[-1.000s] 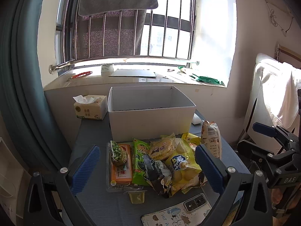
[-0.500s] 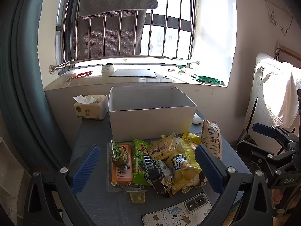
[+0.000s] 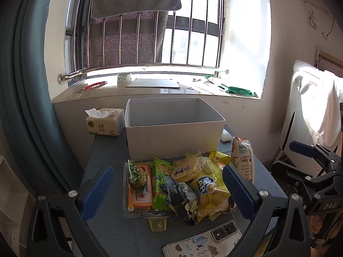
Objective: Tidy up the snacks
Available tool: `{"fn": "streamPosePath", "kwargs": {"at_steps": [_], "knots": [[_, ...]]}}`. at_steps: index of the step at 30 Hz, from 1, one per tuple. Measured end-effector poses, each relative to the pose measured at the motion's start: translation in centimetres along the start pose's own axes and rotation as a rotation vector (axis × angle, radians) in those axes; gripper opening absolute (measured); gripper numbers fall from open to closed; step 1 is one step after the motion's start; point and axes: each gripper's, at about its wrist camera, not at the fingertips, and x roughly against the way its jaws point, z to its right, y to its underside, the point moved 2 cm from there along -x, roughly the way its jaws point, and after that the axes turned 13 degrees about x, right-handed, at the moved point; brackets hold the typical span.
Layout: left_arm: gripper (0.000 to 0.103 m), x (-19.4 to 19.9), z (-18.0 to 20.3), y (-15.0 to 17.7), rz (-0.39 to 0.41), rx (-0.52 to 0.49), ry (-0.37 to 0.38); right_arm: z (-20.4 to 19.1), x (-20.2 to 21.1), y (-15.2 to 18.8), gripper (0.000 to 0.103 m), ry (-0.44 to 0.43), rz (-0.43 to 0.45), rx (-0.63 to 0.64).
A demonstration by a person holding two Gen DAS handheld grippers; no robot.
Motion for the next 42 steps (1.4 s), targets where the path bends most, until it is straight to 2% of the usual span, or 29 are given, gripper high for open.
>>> {"fn": "streamPosePath", "kwargs": {"at_steps": [3,7,10,13,15,18,20,22,23,25,26,28,31,36,40,42], "knots": [[0.103,0.0,-0.1,0.0,0.005,0.01,0.004,0.4,-0.4,0.3,0.103,0.006,-0.012,-0.013],[0.103,0.0,-0.5,0.3,0.007,0.057,0.071,1.8,-1.6,1.1,0.103,0.018,-0.047,-0.063],[0.103,0.1,-0.7,0.7,0.027,0.047,0.061,3.2,-3.1,2.2,0.103,0.025,-0.087,-0.114],[0.103,0.3,-1.3,1.3,0.048,0.081,0.07,4.3,-4.5,3.4,0.103,0.023,-0.119,-0.155],[0.103,-0.1,-1.7,1.7,0.01,0.086,0.069,4.9,-5.4,4.2,0.103,-0.026,-0.115,-0.194],[0.103,-0.7,-2.2,2.6,-0.057,0.05,0.019,5.4,-7.3,5.3,0.103,-0.074,-0.147,-0.234],[0.103,-0.9,-2.6,3.0,-0.066,0.03,0.005,5.6,-8.4,5.9,0.103,-0.074,-0.155,-0.244],[0.103,-0.8,-3.1,3.3,-0.086,0.049,0.027,5.7,-9.7,6.4,0.103,-0.042,-0.185,-0.233],[0.103,-0.8,-3.3,3.4,-0.1,0.06,0.037,5.7,-10.2,6.6,0.099,-0.041,-0.185,-0.227],[0.103,-0.8,-3.6,3.5,-0.114,0.064,0.042,5.5,-11.2,7.0,0.068,-0.087,-0.186,-0.22],[0.103,-0.7,-3.7,3.6,-0.145,0.077,0.034,5.4,-11.7,7.2,0.037,-0.101,-0.2,-0.226],[0.103,-0.7,-4.1,3.6,-0.156,0.081,0.026,5.5,-11.4,7.3,0.037,-0.091,-0.179,-0.247],[0.103,-1.2,-4.5,3.7,-0.133,0.078,0.035,5.4,-10.4,7.2,0.036,-0.102,-0.152,-0.248],[0.103,-2.7,-5.4,3.5,-0.142,0.099,0.035,5.8,-7.3,6.2,0.036,-0.1,-0.071,-0.27],[0.103,-5.4,-6.4,2.8,-0.192,0.142,0.031,5.9,-5.2,5.5,0.036,-0.113,-0.028,-0.28],[0.103,-7.3,-6.8,2.3,-0.222,0.147,0.002,5.7,-4.3,5.3,0.036,-0.118,-0.011,-0.276]]}}
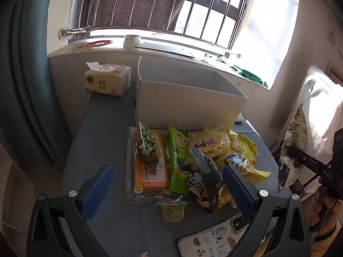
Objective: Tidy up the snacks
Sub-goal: 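Grasp the tall white-and-orange chip bag with the right tool while the left tool grasps the green pea bag, then carry both bags into the white box and release them there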
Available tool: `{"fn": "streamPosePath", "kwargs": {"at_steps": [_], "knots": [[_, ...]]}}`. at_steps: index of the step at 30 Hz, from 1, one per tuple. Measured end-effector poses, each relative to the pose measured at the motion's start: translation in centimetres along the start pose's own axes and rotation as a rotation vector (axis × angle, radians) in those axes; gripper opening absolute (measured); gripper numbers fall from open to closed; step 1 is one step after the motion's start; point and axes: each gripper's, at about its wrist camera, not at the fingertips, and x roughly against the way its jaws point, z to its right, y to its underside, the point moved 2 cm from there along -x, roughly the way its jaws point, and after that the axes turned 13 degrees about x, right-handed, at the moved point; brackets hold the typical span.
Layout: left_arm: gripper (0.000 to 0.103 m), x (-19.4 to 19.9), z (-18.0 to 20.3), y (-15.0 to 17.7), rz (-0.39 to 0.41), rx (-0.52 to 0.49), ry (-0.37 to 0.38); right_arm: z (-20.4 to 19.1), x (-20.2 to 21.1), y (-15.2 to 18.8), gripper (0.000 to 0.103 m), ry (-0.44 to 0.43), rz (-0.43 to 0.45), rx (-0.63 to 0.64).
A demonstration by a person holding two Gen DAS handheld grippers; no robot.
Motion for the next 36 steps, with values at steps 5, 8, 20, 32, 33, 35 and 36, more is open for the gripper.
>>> {"fn": "streamPosePath", "kwargs": {"at_steps": [5,8,20,32,33,35,36], "knots": [[0.103,-4.1,-0.9,-2.2,-0.065,0.037,0.016,-0.6,1.3,-0.2,0.036,0.008,0.024,0.02],[0.103,-6.7,-1.5,-3.4,-0.09,0.052,0.013,-0.4,1.6,0.0,0.036,0.002,0.037,-0.001],[0.037,-11.4,-3.2,-4.1,-0.147,0.08,-0.081,0.0,1.6,0.5,0.036,-0.008,0.025,-0.021],[0.035,-2.7,0.4,-6.4,0.055,-0.045,0.056,-1.2,-0.3,-2.0,0.036,-0.035,0.009,0.013],[0.035,-2.3,0.9,-6.8,0.065,-0.06,0.077,-1.4,-0.6,-2.7,0.036,-0.042,0.012,0.019],[0.035,-1.9,2.2,-7.8,0.079,-0.088,0.098,-1.9,-1.2,-4.4,0.036,-0.035,0.015,0.053],[0.035,-2.4,3.1,-8.5,0.086,-0.096,0.108,-2.2,-1.6,-5.3,0.036,-0.024,0.015,0.077]]}}
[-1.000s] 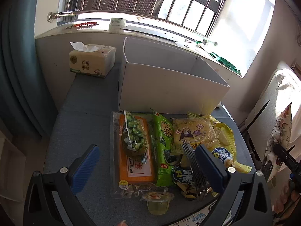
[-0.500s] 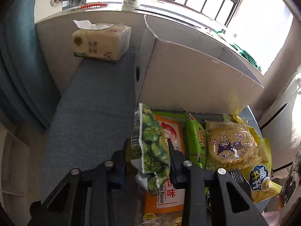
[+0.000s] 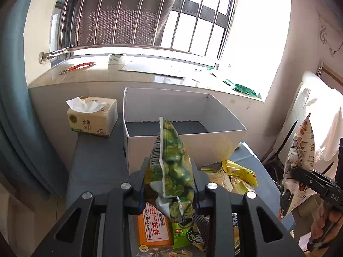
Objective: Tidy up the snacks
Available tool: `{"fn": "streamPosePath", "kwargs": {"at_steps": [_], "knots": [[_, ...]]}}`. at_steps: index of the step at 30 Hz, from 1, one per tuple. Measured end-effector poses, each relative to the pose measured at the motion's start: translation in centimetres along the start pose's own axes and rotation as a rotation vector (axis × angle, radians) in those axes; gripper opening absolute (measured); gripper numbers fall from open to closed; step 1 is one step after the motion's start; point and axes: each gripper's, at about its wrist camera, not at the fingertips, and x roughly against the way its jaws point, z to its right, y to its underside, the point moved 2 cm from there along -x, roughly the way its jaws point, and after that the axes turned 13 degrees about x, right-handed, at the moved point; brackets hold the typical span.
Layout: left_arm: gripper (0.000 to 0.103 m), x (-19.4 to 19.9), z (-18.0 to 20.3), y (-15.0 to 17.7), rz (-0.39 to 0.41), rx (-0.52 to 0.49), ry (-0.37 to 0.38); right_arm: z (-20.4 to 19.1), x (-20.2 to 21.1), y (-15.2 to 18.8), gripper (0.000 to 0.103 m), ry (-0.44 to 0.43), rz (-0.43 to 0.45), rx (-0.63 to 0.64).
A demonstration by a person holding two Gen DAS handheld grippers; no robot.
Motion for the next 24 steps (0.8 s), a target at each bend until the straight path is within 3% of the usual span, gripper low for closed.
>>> {"fn": "streamPosePath", "kwargs": {"at_steps": [5,8,15,18,19,20,21,22,24], "knots": [[0.035,-1.9,1.8,-4.4,0.008,-0.019,0.018,-0.4,-2.8,-5.5,0.036,0.012,0.02,0.099],[0.035,-4.5,2.3,-7.5,0.008,-0.02,-0.008,0.5,-6.0,-9.2,0.036,0.022,0.014,0.141],[0.035,-12.0,1.5,-11.7,-0.077,0.004,-0.062,5.1,-17.4,-14.6,0.036,0.095,-0.172,0.153],[0.045,-14.2,1.0,-11.9,-0.109,0.001,-0.123,6.5,-20.5,-14.7,0.038,0.113,-0.25,0.165],[0.067,-14.7,0.7,-11.8,-0.12,-0.003,-0.145,6.8,-21.3,-14.6,0.043,0.111,-0.287,0.161],[0.093,-14.8,0.4,-11.6,-0.122,-0.006,-0.16,7.3,-21.8,-14.3,0.067,0.116,-0.319,0.148],[0.103,-14.9,0.2,-11.3,-0.118,-0.008,-0.17,7.7,-22.0,-14.1,0.093,0.129,-0.336,0.125],[0.103,-14.7,0.0,-11.0,-0.119,-0.009,-0.181,8.1,-21.8,-13.8,0.103,0.14,-0.331,0.106],[0.103,-14.3,-0.3,-10.5,-0.12,-0.007,-0.19,8.4,-20.8,-13.7,0.103,0.132,-0.283,0.093]]}}
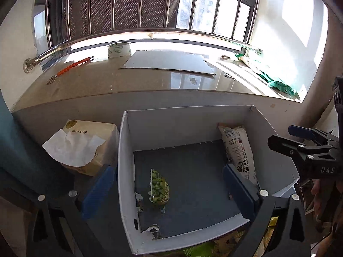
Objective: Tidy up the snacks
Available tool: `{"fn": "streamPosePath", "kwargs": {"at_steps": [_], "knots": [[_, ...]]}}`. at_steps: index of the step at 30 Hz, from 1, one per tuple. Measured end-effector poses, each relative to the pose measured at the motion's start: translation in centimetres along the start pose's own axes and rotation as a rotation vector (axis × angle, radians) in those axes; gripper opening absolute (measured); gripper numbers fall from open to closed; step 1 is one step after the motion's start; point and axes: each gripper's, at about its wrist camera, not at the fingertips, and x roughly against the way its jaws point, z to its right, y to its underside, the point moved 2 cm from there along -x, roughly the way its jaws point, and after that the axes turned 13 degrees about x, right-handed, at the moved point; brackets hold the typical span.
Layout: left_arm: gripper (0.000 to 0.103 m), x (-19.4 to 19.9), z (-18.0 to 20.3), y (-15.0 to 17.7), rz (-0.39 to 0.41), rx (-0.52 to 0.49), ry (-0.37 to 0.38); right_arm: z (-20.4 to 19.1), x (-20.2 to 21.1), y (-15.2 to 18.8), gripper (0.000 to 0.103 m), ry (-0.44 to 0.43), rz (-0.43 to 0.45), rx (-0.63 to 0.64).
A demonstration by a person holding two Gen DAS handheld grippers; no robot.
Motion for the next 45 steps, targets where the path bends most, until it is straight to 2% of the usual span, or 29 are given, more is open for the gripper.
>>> {"fn": "streamPosePath", "kwargs": {"at_steps": [2,5,8,11,13,15,18,21,25,28,31,33,35,42,45], "knots": [[0.103,1.0,-0.2,0.4,0.041,-0.008,-0.002,0.3,1.0,0.1,0.103,0.032,0.032,-0.019],[0.103,2.9,0.0,0.9,0.102,-0.037,0.01,0.5,3.0,0.5,0.103,0.023,0.093,-0.053],[0.103,5.5,0.4,2.0,0.135,-0.062,0.057,0.4,6.0,1.6,0.103,0.021,0.171,-0.066],[0.103,8.7,0.8,3.2,0.216,-0.08,0.104,-0.2,9.4,3.1,0.103,-0.016,0.262,-0.059],[0.103,10.7,1.0,4.2,0.235,-0.093,0.11,-0.9,11.7,4.4,0.103,-0.046,0.325,-0.055],[0.103,12.4,1.2,5.4,0.207,-0.1,0.13,-1.7,13.9,6.1,0.103,-0.068,0.356,-0.05],[0.103,15.6,1.5,7.5,0.252,-0.11,0.184,-3.1,16.4,9.0,0.103,-0.114,0.385,-0.043],[0.103,17.9,1.3,10.1,0.292,-0.107,0.179,-4.2,18.1,12.2,0.103,-0.118,0.417,-0.052],[0.103,19.2,0.1,14.2,0.265,-0.049,0.249,-5.2,19.1,16.7,0.103,-0.134,0.421,-0.094],[0.103,19.9,-0.7,17.5,0.258,-0.033,0.257,-5.8,19.2,20.1,0.103,-0.141,0.384,-0.129],[0.103,20.3,-1.5,20.5,0.261,0.012,0.253,-6.6,19.2,23.3,0.103,-0.081,0.359,-0.141],[0.103,20.2,-1.9,21.8,0.235,0.043,0.282,-7.2,18.8,25.0,0.103,-0.046,0.321,-0.112],[0.103,20.1,-2.1,22.7,0.217,0.064,0.295,-7.5,18.5,26.0,0.103,-0.029,0.288,-0.103],[0.103,19.9,-1.8,23.3,0.209,0.062,0.29,-6.0,15.7,27.7,0.103,-0.124,0.22,-0.207],[0.103,19.7,-1.5,23.5,0.2,0.047,0.299,-5.3,13.6,27.8,0.103,-0.191,0.2,-0.257]]}}
